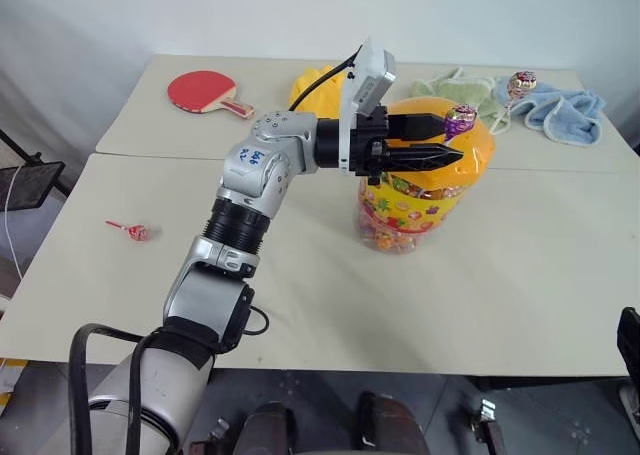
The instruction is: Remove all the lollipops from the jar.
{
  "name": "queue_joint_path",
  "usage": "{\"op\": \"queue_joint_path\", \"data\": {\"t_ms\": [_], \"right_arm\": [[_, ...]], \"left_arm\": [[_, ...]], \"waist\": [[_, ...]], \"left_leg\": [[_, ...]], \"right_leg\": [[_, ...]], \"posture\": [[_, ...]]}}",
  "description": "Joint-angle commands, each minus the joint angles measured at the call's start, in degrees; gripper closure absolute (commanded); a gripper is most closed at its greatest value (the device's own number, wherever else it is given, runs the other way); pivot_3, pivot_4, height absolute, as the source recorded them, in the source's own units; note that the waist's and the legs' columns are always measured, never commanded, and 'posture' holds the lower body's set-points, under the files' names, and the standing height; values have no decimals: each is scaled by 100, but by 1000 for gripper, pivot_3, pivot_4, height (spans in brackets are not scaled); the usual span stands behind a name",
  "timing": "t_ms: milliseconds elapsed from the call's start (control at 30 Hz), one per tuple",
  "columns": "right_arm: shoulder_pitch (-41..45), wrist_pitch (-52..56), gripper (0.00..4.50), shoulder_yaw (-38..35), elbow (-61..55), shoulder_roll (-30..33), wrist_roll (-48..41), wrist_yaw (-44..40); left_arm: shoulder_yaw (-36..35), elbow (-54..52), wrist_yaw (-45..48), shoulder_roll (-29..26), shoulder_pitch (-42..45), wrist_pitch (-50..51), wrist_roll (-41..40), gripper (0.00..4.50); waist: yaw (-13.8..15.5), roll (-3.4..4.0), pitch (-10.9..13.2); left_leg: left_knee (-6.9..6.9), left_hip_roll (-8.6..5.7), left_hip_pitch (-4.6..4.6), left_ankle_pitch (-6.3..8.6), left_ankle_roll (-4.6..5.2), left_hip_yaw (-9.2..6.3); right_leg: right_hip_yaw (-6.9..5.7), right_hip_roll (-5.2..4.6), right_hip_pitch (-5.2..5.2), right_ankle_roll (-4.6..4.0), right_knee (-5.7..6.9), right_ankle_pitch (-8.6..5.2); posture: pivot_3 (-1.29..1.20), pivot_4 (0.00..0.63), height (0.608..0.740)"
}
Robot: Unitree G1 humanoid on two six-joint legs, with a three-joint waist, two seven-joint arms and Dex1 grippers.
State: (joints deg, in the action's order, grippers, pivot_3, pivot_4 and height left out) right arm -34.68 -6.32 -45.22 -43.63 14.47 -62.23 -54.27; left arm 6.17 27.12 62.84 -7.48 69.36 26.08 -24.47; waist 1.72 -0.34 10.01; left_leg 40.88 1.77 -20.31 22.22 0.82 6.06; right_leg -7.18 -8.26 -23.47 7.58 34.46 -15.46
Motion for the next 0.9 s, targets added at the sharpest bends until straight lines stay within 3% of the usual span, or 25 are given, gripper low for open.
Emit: {"op": "queue_joint_path", "data": {"t_ms": [33, 167, 333, 533, 733, 900], "right_arm": [[3, -176, 0, 57, -147, 36, 55, 61], [322, -78, 0, 365, -515, 261, 263, 595], [851, 148, 0, 726, -799, 691, 391, 1397], [1529, 544, 0, 1242, -594, 1380, 520, 1519], [2037, 1145, 0, 1498, 39, 2714, 482, 329], [2497, 1619, 0, 1729, 248, 3248, 59, -244]], "left_arm": [[1, -139, 80, 56, 64, -24, -1, 3371], [-35, -131, 115, 41, 64, -105, 14, 4450], [-532, 91, -75, 147, 259, -145, -311, 4450], [-1774, 380, -721, 55, 744, 395, -1251, 4450], [-1532, -38, -1411, -1482, 103, 845, -369, 4450], [-1288, -1634, -1597, -2878, -1379, 1857, -43, 4450]], "waist": [[0, 0, 0], [-16, 1, 1], [0, 1, 1], [-17, -2, 3], [-89, 4, 2], [-42, -15, 16]], "left_leg": [[1, 0, -1, 1, 1, 0], [1, 0, 0, 1, 2, 1], [5, 1, -1, 1, 2, -2], [10, 0, -13, 4, 8, -4], [-13, -1, 15, 4, 7, 1], [-15, 0, 4, 6, -1, -26]], "right_leg": [[0, 0, 0, 0, 0, 0], [0, 0, 0, 0, -1, 0], [0, 0, -1, 0, 0, 0], [-2, 0, -4, 1, -8, 1], [6, 2, -3, 2, -1, 1], [-7, 5, -14, 3, 13, 2]], "posture": [[0, 150, 740], [0, 150, 740], [0, 150, 740], [0, 150, 740], [0, 150, 740], [0, 150, 740]]}}
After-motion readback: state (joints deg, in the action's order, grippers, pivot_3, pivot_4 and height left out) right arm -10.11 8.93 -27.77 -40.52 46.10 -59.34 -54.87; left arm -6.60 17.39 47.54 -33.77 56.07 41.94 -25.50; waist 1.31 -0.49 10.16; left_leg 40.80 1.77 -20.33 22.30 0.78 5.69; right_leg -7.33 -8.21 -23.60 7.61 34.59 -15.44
